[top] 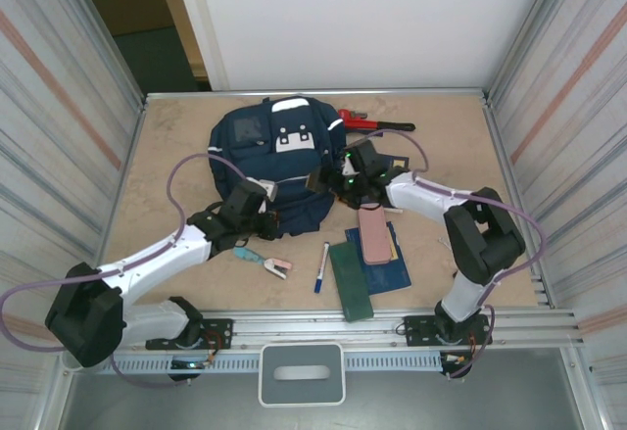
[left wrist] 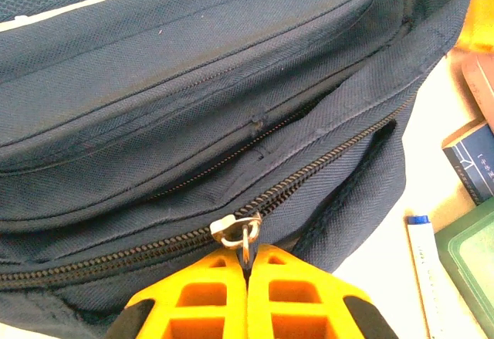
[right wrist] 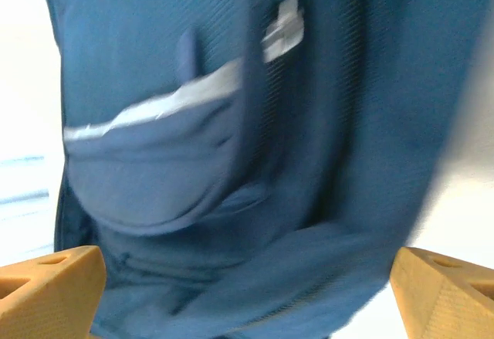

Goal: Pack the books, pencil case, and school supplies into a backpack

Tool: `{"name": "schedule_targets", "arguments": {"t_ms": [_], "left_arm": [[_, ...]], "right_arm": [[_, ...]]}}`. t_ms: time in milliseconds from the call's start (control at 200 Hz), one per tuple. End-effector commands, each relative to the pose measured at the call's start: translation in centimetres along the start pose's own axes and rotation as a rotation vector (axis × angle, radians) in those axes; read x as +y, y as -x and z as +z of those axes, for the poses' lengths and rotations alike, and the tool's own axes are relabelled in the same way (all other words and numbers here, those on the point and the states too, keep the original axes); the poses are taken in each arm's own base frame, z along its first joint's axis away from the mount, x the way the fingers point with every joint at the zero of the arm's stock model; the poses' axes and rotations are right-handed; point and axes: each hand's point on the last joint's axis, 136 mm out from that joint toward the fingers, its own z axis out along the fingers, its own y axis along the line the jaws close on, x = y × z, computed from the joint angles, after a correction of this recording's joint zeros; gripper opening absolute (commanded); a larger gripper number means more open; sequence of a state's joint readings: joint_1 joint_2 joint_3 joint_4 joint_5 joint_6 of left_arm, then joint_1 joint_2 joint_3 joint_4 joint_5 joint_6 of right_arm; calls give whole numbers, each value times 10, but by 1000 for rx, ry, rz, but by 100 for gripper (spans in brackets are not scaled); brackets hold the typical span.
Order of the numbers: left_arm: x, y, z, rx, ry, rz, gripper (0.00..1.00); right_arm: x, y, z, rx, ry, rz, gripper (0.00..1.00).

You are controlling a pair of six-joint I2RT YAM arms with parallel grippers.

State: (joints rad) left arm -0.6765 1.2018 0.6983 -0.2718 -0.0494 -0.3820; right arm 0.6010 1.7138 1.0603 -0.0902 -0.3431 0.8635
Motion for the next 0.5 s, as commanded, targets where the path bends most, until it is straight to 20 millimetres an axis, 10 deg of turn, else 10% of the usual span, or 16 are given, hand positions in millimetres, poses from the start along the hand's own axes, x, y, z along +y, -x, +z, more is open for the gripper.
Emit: {"name": "schedule_targets", "arguments": {"t_ms": [0, 250, 496], "left_arm": [[-18, 27, -6, -88, -61, 12, 0], [15, 17, -10, -83, 69, -5, 0], [83, 9, -29, -83, 271, -150, 0]], "right_arm": [[15, 14, 15, -83, -12, 16, 86], [-10, 37, 10, -100, -66, -44, 10], [-15, 43, -14, 45, 5, -148, 2]]}}
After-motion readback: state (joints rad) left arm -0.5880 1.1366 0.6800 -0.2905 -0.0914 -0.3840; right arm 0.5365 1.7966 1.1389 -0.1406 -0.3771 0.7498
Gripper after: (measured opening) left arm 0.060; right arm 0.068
